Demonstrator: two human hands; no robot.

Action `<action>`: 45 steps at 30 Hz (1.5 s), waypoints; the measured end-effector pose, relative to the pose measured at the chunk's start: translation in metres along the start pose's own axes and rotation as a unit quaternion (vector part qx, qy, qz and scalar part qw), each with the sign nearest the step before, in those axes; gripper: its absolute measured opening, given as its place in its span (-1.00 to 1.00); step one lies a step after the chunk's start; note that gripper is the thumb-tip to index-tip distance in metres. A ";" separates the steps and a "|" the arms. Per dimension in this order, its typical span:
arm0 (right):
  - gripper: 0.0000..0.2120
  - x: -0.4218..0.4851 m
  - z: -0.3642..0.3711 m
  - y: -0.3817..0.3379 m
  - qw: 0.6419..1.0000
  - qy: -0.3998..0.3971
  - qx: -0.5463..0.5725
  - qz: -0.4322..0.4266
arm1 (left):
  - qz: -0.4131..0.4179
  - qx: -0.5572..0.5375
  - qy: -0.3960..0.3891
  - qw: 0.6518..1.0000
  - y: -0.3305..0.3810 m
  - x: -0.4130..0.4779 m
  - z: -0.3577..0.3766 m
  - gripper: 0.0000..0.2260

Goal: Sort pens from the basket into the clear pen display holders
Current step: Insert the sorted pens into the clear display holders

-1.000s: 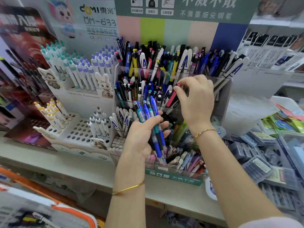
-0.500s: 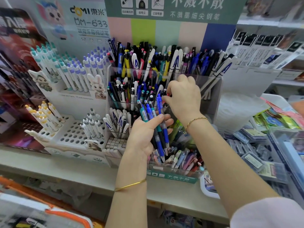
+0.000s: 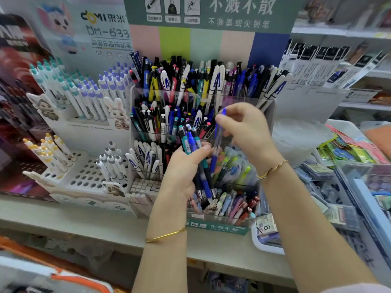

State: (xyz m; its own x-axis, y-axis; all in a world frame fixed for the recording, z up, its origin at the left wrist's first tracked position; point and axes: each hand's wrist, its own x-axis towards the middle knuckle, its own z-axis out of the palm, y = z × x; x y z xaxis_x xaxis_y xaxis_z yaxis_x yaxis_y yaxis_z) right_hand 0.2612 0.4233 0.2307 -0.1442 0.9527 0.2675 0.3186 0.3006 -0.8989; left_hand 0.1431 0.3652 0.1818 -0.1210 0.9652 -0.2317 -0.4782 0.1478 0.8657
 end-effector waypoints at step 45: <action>-0.82 0.024 0.041 0.008 0.993 0.069 -0.082 -0.049 | 0.006 -0.044 0.068 0.997 0.011 -0.002 -0.004 -0.69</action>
State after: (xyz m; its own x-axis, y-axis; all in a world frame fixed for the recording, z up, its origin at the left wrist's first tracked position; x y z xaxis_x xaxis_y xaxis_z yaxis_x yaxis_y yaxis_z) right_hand 0.2216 0.4464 0.2154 -0.0570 0.9119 0.4063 0.4588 0.3854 -0.8006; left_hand 0.1348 0.3639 0.1901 -0.2414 0.9278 -0.2845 -0.5493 0.1110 0.8282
